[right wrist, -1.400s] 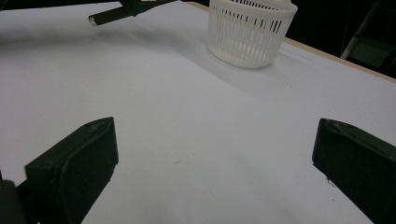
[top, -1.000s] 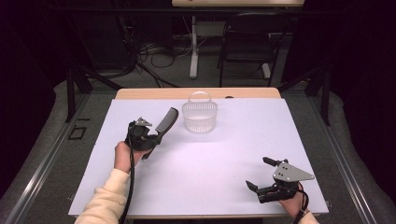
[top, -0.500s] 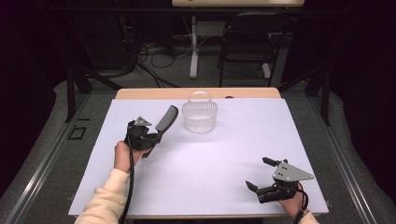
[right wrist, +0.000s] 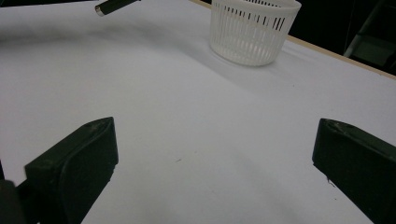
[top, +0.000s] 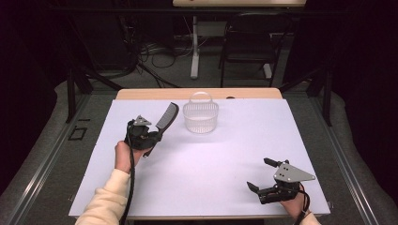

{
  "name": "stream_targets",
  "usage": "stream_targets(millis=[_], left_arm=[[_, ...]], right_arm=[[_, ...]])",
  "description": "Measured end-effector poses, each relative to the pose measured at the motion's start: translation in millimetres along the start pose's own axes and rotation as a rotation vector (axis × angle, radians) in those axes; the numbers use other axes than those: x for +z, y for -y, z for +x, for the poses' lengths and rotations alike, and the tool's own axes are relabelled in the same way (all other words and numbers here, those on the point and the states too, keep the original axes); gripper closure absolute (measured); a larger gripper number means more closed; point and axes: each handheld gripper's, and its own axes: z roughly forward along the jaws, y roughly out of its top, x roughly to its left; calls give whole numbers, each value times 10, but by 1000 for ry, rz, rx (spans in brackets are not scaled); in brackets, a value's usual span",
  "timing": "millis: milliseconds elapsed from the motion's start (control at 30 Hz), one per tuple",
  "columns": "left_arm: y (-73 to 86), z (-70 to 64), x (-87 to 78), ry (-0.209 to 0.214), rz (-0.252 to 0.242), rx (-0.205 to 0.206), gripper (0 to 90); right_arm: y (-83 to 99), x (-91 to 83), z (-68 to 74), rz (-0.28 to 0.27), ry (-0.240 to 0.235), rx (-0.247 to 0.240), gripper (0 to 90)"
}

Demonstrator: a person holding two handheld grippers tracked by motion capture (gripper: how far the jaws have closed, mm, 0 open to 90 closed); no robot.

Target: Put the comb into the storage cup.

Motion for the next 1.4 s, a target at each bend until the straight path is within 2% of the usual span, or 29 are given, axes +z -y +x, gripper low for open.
stream_targets(millis=[333, 1400], left_arm=[[-18, -10, -14, -5, -23, 1, 714], [-175, -62, -43, 23, -80, 22, 714]], right_arm=[[0, 1, 0, 0, 1, 0, 0], [0, 3, -5, 0, 3, -2, 0]])
